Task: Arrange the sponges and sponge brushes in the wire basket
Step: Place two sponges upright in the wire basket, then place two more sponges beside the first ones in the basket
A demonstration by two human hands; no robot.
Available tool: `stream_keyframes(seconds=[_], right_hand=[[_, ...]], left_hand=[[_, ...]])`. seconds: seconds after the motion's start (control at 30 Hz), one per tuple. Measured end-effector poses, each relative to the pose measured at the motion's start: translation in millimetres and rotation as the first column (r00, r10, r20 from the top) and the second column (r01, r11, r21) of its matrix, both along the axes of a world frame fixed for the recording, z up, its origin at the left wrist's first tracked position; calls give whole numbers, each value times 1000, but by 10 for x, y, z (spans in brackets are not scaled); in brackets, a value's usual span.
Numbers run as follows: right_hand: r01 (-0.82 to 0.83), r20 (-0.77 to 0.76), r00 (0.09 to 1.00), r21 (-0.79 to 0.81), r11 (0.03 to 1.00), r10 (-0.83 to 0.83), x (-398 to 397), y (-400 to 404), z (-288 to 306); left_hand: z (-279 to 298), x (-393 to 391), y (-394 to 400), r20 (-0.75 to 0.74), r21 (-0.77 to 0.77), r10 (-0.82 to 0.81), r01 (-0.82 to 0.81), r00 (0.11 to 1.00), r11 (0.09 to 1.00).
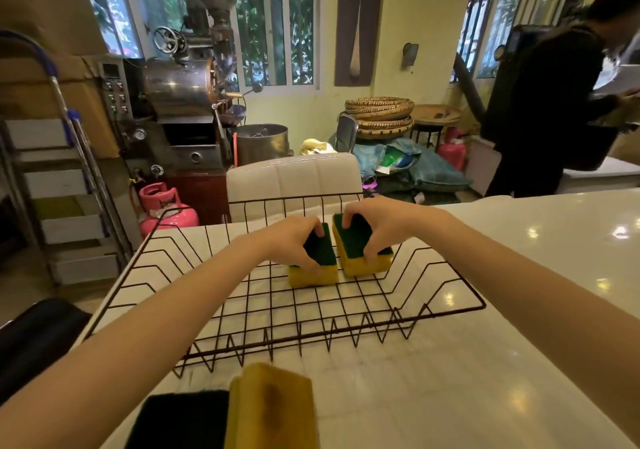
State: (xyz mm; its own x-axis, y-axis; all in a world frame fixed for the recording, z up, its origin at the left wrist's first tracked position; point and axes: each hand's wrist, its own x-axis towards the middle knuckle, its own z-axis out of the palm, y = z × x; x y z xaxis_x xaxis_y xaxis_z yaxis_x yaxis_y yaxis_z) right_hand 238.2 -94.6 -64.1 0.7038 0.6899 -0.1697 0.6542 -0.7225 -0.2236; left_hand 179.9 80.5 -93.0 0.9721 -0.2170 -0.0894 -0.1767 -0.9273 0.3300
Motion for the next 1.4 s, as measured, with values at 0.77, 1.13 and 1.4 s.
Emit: stream_keyframes(seconds=[0.77, 1.13, 1.4], right_hand=[[-11, -16, 1000, -100, 995, 9, -178, 66, -31], [-217, 74, 976, 375, 901, 205, -1369, -74, 240], [-407, 57, 905, 412, 816, 422, -2055, -25, 88]], left_hand=[[300, -277, -71, -157, 82, -13, 27, 987, 996], [731, -1589, -92, 308, -191, 68, -8, 949, 982], [429, -2339, 51, 214, -280, 164, -100, 963, 955]])
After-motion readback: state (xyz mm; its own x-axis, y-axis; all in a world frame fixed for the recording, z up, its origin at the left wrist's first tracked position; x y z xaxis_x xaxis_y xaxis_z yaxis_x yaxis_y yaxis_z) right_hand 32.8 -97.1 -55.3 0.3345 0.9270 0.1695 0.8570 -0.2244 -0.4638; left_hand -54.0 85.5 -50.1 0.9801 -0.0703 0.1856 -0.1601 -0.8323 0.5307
